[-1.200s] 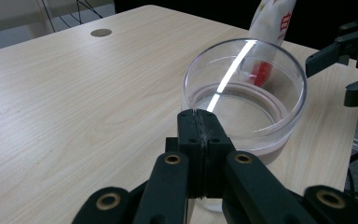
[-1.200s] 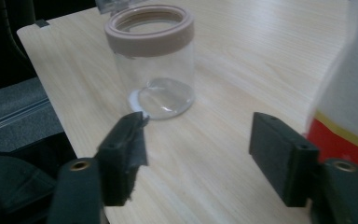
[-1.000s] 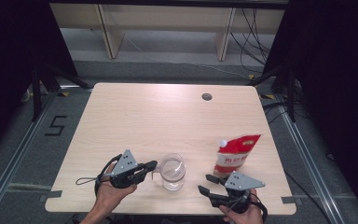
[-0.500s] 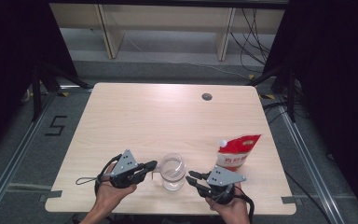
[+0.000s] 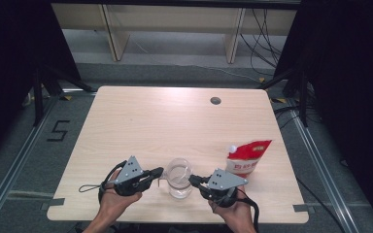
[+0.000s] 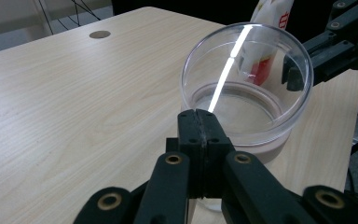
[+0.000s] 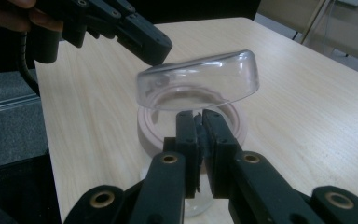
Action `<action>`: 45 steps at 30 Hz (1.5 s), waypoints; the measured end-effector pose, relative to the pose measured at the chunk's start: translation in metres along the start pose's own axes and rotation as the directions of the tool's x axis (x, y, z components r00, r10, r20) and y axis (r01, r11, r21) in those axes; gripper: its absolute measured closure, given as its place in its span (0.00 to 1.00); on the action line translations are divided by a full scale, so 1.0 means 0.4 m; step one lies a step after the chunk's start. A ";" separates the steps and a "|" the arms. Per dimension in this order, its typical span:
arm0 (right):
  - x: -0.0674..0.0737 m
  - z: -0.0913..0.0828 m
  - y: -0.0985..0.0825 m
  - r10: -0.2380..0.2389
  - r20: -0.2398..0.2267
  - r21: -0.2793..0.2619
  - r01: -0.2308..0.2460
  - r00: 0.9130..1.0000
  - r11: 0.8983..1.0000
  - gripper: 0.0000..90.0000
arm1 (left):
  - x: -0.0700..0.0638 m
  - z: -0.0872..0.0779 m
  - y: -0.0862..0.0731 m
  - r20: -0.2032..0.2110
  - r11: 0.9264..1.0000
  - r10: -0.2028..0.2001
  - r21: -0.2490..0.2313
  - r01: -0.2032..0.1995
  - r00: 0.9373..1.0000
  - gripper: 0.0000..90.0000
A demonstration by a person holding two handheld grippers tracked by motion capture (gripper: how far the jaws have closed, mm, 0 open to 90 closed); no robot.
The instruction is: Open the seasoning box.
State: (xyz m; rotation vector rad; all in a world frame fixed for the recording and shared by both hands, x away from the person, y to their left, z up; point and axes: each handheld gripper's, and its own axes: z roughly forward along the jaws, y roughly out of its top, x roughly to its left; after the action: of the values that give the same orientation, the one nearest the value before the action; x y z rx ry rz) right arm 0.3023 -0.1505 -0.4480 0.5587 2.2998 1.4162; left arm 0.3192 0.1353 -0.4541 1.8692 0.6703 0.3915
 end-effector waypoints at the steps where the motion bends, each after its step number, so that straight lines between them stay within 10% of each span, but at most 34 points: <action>1: 0.000 0.000 0.000 0.000 0.000 0.000 0.000 1.000 1.000 0.96 | -0.001 0.000 -0.002 0.003 1.000 -0.020 -0.006 0.020 1.000 0.99; 8: -0.001 0.009 0.020 -0.009 -0.008 -0.013 0.009 1.000 1.000 0.94 | 0.012 -0.040 -0.008 0.014 0.999 -0.020 -0.048 0.021 1.000 0.64; 16: 0.002 0.017 0.053 -0.023 -0.004 -0.039 0.023 1.000 0.999 0.92 | 0.018 -0.081 -0.060 -0.036 0.999 -0.031 0.018 0.031 0.999 0.33; 45: 0.057 0.113 0.139 -0.086 -0.083 -0.061 0.081 0.993 0.995 0.89 | 0.036 -0.091 -0.148 -0.083 0.990 -0.122 0.065 0.128 0.989 0.18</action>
State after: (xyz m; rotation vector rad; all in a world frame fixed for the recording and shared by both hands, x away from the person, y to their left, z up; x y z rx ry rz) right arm 0.3136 -0.0819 -0.4193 0.3867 2.3105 1.4879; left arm 0.2946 0.1878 -0.4953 1.8743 0.8596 0.3654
